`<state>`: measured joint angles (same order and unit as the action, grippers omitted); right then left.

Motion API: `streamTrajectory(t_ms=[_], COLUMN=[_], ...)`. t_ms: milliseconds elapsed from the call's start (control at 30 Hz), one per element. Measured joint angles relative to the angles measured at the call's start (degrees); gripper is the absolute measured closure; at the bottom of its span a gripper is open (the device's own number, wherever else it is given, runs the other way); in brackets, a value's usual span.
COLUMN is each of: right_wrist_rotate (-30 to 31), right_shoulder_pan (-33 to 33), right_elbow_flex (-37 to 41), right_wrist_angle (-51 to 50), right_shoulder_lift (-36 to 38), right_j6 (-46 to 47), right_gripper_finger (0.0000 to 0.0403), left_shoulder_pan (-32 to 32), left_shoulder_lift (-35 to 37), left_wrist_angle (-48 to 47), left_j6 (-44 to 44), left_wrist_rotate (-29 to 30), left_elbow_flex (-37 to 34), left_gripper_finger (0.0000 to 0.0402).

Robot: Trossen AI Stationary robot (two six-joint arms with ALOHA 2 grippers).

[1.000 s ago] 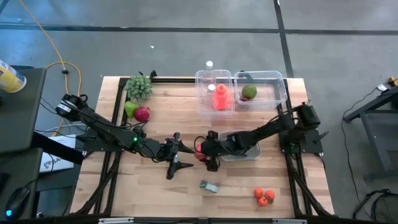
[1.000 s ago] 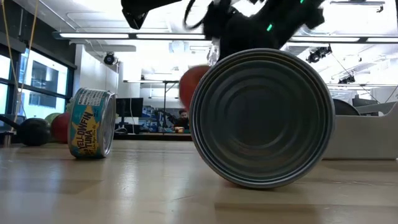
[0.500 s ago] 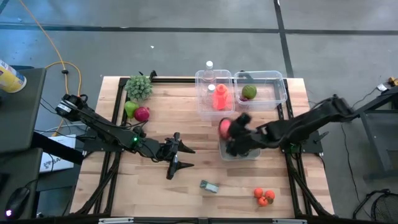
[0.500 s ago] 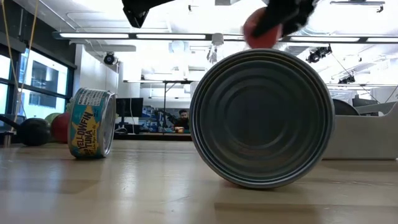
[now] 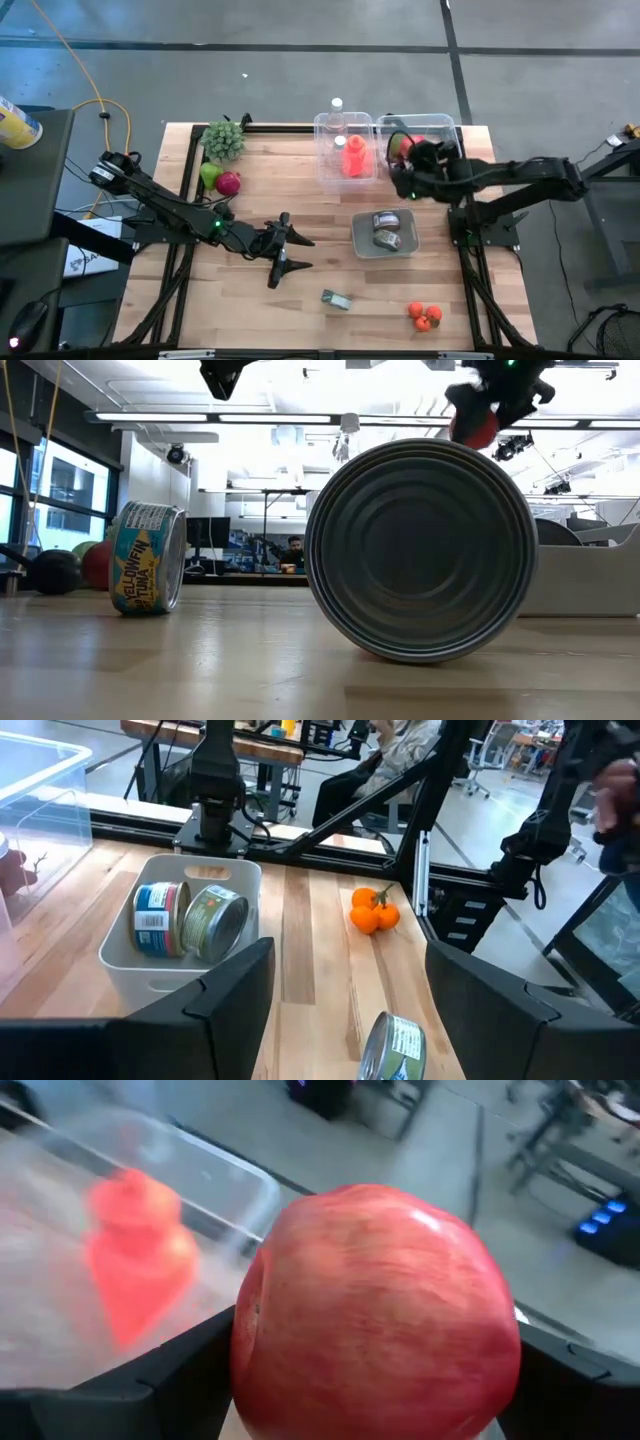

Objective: Pick & Place Food Item
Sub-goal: Put the red apple into the right transparent bin

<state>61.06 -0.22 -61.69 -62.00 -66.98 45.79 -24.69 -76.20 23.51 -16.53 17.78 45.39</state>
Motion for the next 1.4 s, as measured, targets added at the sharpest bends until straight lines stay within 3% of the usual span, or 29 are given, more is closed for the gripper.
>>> streamTrajectory(t_ms=[100, 300, 600, 1100, 1400], right_wrist_rotate=[-0.95, -2.14, -10.95, -13.47, -9.14], right_shoulder_pan=[-5.67, -13.27, -20.12, -23.18, -23.16], right_elbow_flex=[0.02, 0.04, 0.02, 0.04, 0.04], right_wrist_angle=[0.07, 1.28, 1.53, 3.12, 4.42], right_shoulder_lift=[-0.07, -1.38, -4.27, -6.49, -6.49], right_j6=[-5.07, -4.35, -9.38, -16.18, -17.33], right_gripper_finger=[0.0060, 0.0060, 0.0059, 0.0059, 0.0059], left_shoulder_pan=[0.00, 0.02, 0.02, 0.02, -0.02], left_shoulder_lift=[0.00, 0.00, 0.00, 0.00, 0.00], left_wrist_angle=[0.04, 0.13, 0.09, 0.04, 0.00], left_j6=[-0.02, -0.02, 0.57, 0.63, 0.66], left_wrist_rotate=[0.00, 0.00, 0.00, 0.00, 0.00], left_elbow_flex=[0.00, 0.00, 0.00, 0.00, 0.00], left_gripper_finger=[0.0151, 0.0151, 0.0151, 0.0151, 0.0151])
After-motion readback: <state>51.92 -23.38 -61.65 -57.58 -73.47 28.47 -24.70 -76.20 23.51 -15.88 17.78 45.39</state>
